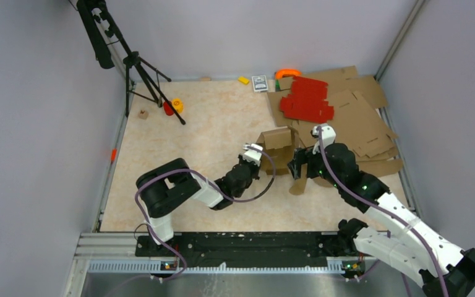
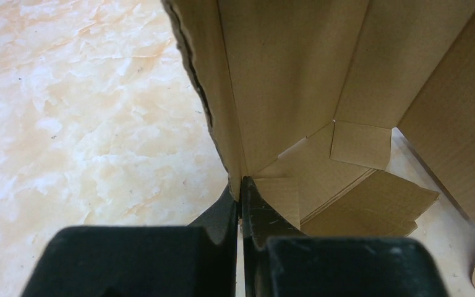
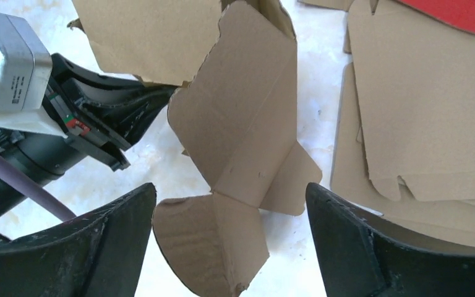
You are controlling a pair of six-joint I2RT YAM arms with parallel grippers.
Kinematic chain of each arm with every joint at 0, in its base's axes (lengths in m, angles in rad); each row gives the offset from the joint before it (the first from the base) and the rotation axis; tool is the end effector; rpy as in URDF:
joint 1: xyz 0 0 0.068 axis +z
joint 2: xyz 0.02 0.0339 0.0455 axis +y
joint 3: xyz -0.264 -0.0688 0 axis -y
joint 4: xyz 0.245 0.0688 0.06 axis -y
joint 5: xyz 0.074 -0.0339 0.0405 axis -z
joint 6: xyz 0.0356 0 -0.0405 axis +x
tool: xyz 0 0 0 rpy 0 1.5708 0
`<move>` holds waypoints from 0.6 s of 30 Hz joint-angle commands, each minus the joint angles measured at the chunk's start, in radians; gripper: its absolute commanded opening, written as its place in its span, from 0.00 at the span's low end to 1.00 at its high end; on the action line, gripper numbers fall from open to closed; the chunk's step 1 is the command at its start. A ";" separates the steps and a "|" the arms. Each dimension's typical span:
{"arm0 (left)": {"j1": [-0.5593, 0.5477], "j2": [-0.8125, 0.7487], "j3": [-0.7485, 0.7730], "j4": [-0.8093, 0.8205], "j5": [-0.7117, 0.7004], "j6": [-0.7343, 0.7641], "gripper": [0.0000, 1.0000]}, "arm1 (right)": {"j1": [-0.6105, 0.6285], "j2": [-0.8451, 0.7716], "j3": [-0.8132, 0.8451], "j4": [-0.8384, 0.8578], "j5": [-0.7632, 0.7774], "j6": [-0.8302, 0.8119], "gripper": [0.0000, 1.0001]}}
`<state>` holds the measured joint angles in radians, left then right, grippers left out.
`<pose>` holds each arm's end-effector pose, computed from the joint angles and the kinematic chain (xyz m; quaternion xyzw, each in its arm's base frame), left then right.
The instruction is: Fold the paper box
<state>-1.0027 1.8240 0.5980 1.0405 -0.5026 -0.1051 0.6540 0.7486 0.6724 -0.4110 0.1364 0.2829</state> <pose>0.1914 -0.2679 0.1394 0.1803 0.7405 -0.1626 0.6267 0.1394 0.1008 0.2832 -0.1232 0.8466 0.1802 0.4854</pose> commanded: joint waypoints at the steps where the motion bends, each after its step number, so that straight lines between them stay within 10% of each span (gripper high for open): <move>1: -0.008 -0.005 -0.008 0.039 0.002 0.029 0.00 | -0.005 0.005 0.061 -0.009 0.039 -0.014 0.91; 18: -0.018 -0.006 -0.004 0.038 0.007 0.052 0.00 | -0.080 0.125 0.468 -0.245 -0.203 0.001 0.93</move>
<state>-1.0107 1.8240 0.5980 1.0462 -0.4992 -0.0746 0.5800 0.8410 1.0195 -0.5457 -0.0177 0.2638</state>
